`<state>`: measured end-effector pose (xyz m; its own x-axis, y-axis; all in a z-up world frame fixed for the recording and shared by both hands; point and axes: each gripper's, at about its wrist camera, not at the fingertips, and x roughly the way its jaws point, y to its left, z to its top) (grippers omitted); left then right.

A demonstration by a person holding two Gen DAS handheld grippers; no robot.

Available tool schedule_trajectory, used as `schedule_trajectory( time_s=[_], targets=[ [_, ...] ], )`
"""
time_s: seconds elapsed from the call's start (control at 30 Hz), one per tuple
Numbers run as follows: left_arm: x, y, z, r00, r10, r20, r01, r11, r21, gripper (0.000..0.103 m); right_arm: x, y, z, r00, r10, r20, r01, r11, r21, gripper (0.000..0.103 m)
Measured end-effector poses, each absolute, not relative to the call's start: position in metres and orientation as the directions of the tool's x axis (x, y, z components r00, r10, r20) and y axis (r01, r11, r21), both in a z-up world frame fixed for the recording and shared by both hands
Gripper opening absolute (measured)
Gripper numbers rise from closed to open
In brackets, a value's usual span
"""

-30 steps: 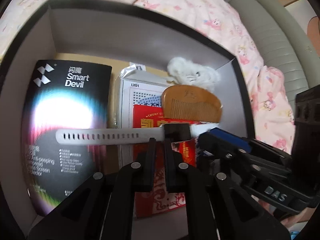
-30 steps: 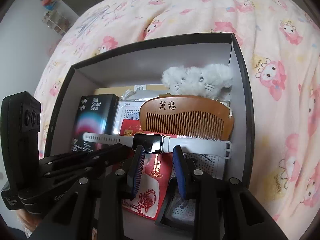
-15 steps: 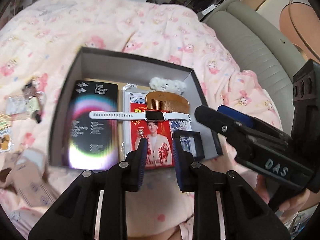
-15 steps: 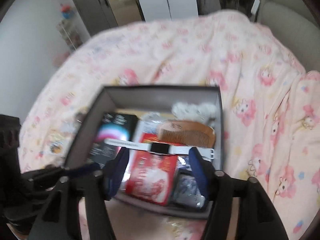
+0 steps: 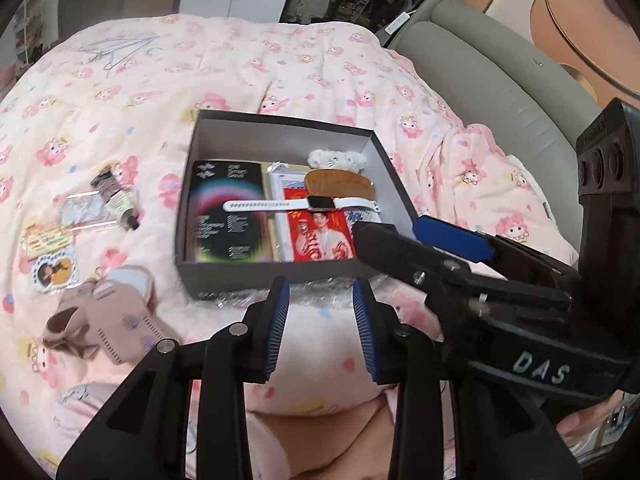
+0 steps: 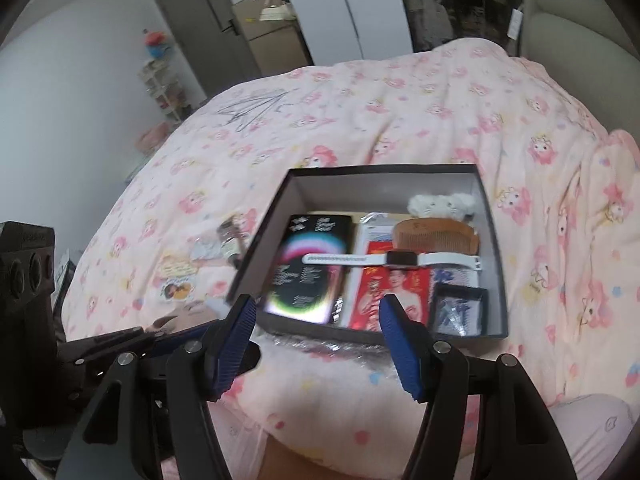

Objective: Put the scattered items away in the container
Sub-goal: 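Grasp the beige fabric mask with the right gripper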

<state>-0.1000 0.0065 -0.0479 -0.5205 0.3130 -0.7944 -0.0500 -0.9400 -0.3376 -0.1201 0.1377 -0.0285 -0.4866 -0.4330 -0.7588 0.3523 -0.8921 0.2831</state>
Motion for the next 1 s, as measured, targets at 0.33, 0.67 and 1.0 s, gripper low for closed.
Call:
schedule_trajectory(
  time_s=[0.33, 0.67, 1.0],
  targets=[
    [-0.05, -0.088, -0.079, -0.515, 0.215, -0.83, 0.17, -0.923, -0.345, 0.033, -0.101, 0.059, -0.062, -0.351, -0.51, -0.785, 0.451, -0.827, 0.336, 0.061],
    [-0.03, -0.188, -0.122, -0.493, 0.145, -0.858, 0.381, -0.851, -0.362, 0.038, -0.102, -0.012, -0.121, -0.248, -0.485, -0.839, 0.485, -0.811, 0.326, 0.061],
    [-0.059, -0.264, -0.184, -0.398, 0.24, -0.885, 0.489, -0.761, -0.426, 0.055, -0.133, -0.039, -0.179, -0.146, -0.485, -0.862, 0.375, -0.834, 0.405, 0.061]
  ],
)
